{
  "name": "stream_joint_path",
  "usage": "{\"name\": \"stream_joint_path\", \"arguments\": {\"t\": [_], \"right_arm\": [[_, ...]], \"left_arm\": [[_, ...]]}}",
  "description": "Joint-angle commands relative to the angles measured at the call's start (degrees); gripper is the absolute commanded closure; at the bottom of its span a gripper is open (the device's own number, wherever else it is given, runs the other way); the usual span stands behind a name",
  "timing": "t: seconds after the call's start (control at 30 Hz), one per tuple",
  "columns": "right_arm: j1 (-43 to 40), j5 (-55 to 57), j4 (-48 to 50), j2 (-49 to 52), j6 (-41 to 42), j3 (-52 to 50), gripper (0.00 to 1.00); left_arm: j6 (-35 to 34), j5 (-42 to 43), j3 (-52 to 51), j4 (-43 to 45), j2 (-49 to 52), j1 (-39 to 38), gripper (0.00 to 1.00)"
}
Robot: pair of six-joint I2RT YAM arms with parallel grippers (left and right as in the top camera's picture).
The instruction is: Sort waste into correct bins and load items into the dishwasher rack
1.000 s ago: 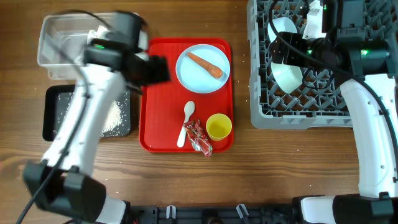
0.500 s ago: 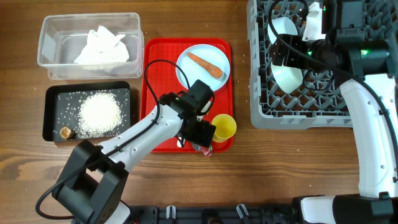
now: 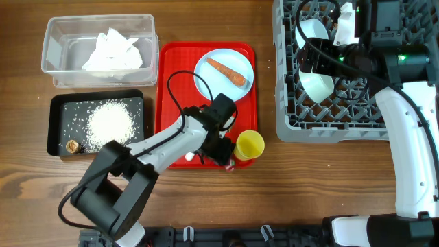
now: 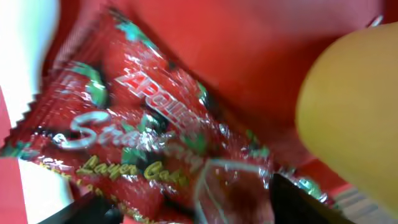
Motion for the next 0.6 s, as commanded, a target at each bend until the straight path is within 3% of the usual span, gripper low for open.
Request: {"name": "stream_joint_path", "arguments": {"t": [0.0, 0.07, 0.17, 0.23, 0.37, 0.4, 0.5, 0.57], "right_arm": [[-0.17, 0.76, -0.02, 0.61, -0.70, -0.20, 0.16], [-0.13, 0.76, -0.04, 0.61, -0.72, -0.20, 0.16], [-0.13, 0.76, -0.02, 0.61, -0.70, -0.20, 0.16], [-0.13, 0.76, -0.04, 0.61, -0.72, -0.20, 0.16], [-0.13, 0.76, -0.04, 0.61, -0.72, -0.20, 0.16], [-0.13, 0.76, -0.04, 0.61, -0.72, -0.20, 0.16], [-0.13, 0.79, 0.02, 0.61, -0.72, -0.20, 0.16], [-0.13, 0.76, -0.04, 0.61, -0.72, -0.20, 0.16]], "left_arm": [[0.42, 0.22, -0.70, -0.11, 1.03, -0.24, 0.44], [0.39, -0.04, -0.70, -0.11, 1.03, -0.24, 0.55], [-1.81, -4.20, -0.61, -0.11, 1.03, 0.17, 0.83], [-2.45, -4.92, -0.15, -0.20, 1.03, 1.53, 0.96], [-3.28, -4.94, 1.86, -0.11, 1.03, 5.16, 0.96], [-3.89, -4.90, 2.47, -0.11, 1.03, 5.92, 0.94], [-4.35, -4.90, 6.23, -0.15, 1.03, 6.84, 0.48], [-4.33, -4.87, 9.07, -0.61, 1.03, 6.84, 0.40]]}}
